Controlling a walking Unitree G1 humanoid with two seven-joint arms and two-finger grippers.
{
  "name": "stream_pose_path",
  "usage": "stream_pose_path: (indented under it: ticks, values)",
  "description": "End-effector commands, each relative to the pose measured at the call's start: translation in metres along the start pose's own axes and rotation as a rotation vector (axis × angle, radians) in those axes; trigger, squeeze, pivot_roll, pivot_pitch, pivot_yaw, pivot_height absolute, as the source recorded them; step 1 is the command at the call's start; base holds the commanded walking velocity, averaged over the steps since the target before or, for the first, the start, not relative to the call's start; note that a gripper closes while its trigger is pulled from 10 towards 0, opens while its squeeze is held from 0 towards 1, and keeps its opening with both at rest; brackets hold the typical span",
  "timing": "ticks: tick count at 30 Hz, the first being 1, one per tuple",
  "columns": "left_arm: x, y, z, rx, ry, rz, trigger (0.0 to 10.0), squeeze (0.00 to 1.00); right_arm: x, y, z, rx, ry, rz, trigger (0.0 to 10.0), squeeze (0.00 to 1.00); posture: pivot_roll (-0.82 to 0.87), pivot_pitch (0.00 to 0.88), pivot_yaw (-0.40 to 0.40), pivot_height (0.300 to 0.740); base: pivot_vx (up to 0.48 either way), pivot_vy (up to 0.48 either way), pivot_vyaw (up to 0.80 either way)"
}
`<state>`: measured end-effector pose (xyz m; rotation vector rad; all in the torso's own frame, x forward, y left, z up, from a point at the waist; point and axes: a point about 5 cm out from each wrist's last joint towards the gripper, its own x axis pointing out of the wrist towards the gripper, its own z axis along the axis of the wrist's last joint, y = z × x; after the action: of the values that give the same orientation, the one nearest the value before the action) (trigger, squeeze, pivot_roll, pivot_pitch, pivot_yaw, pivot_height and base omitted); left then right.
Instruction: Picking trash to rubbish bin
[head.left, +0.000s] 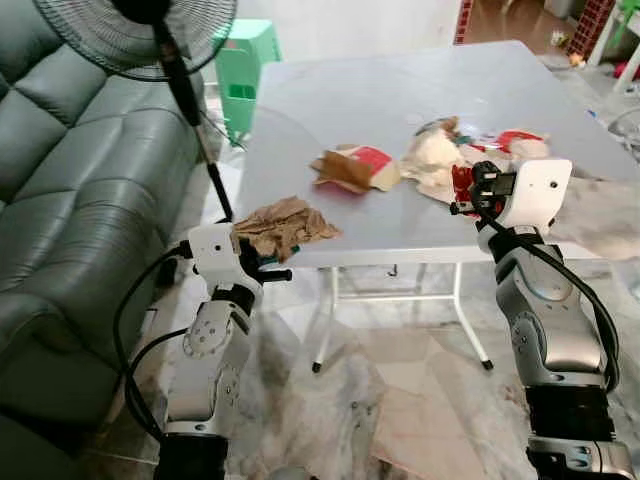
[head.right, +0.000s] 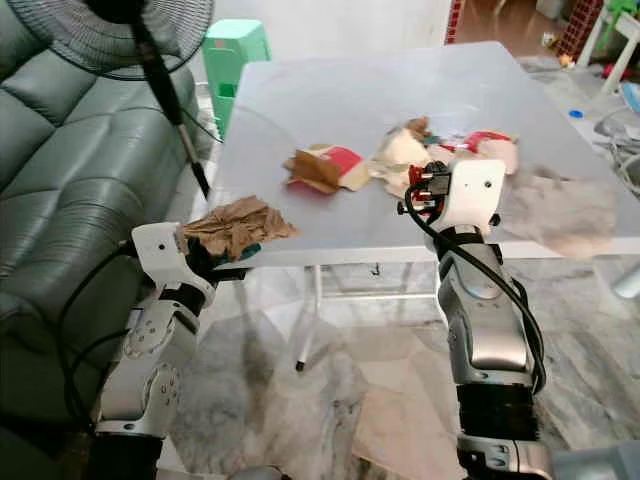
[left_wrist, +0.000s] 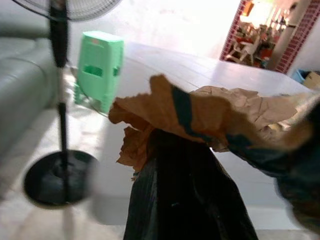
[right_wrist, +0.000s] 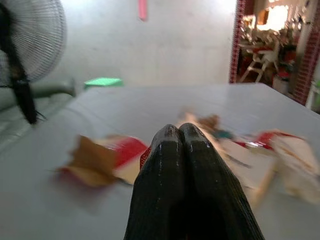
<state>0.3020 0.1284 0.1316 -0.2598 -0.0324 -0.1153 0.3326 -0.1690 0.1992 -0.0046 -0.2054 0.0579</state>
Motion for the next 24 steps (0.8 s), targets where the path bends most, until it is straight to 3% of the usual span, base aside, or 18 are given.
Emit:
stream_pose_path:
  ticks: [1, 18, 24]
  values:
    - [0.0012, -0.0016, 0.002, 0.004, 0.0, -0.01, 0.0, 0.0, -0.0001, -0.0025, 0.0003, -0.001, 0.001, -0.005, 10.0, 0.0, -0.04, 0.05, 0.077, 0.74, 0.0, 0.48, 0.0]
    - [0.0009, -0.0032, 0.0011, 0.005, 0.008, -0.022, 0.0, 0.0, 0.0001, -0.0023, 0.0, 0.0, -0.002, -0.012, 10.0, 0.0, -0.04, 0.047, 0.081, 0.74, 0.0, 0.47, 0.0]
    - [0.001, -0.0059, 0.0037, 0.012, -0.01, -0.043, 0.0, 0.0, 0.0009, -0.0033, 0.0006, -0.004, -0.004, -0.015, 10.0, 0.0, -0.03, 0.045, 0.081, 0.74, 0.0, 0.0, 0.0]
